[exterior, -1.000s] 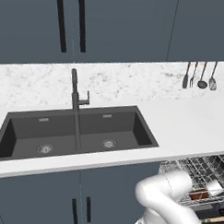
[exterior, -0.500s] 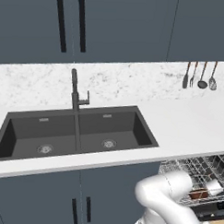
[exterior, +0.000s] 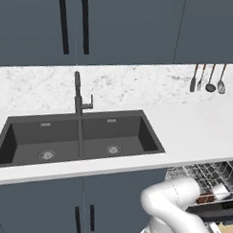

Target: Pick up the cup and bowl from the counter, place them in the dishwasher, and close the dishwasher door.

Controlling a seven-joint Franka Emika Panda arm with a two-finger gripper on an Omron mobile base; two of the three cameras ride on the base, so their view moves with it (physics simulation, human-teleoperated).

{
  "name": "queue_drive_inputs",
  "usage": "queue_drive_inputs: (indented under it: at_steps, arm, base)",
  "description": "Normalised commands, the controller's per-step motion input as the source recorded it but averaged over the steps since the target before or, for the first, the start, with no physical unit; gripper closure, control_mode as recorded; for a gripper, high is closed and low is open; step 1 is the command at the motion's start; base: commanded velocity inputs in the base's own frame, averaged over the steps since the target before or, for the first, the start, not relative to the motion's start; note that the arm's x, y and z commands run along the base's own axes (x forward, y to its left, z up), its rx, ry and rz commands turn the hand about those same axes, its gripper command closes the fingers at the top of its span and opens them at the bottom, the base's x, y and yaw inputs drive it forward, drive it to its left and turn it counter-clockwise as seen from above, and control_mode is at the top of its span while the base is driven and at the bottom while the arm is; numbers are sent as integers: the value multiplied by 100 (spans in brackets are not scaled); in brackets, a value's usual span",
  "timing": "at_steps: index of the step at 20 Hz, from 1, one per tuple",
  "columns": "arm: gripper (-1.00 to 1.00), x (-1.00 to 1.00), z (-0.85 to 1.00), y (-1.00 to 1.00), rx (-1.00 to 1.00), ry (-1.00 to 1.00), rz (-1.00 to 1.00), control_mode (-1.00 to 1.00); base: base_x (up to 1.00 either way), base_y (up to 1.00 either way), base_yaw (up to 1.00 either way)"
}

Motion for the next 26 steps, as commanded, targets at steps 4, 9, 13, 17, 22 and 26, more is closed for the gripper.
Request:
queue_drive_inputs:
  at_steps: [4, 9, 13, 17, 22, 26]
  arm:
    - [-100, 100, 13, 0, 18, 1, 13, -100]
    - [-100, 100, 16, 2, 14, 5, 9, -100]
    - [-100, 100, 14, 20, 7, 14, 2, -100]
    - [-100, 100, 15, 54, 0, 19, 0, -100]
    - [-100, 100, 5, 59, 0, 25, -3, -100]
    - [-100, 100, 0, 64, 0, 32, -2, -100]
  base:
    - [0, 0, 0]
    - [0, 0, 0]
    - [0, 0, 0]
    - [0, 0, 0]
    - [0, 0, 0]
    - [0, 0, 0]
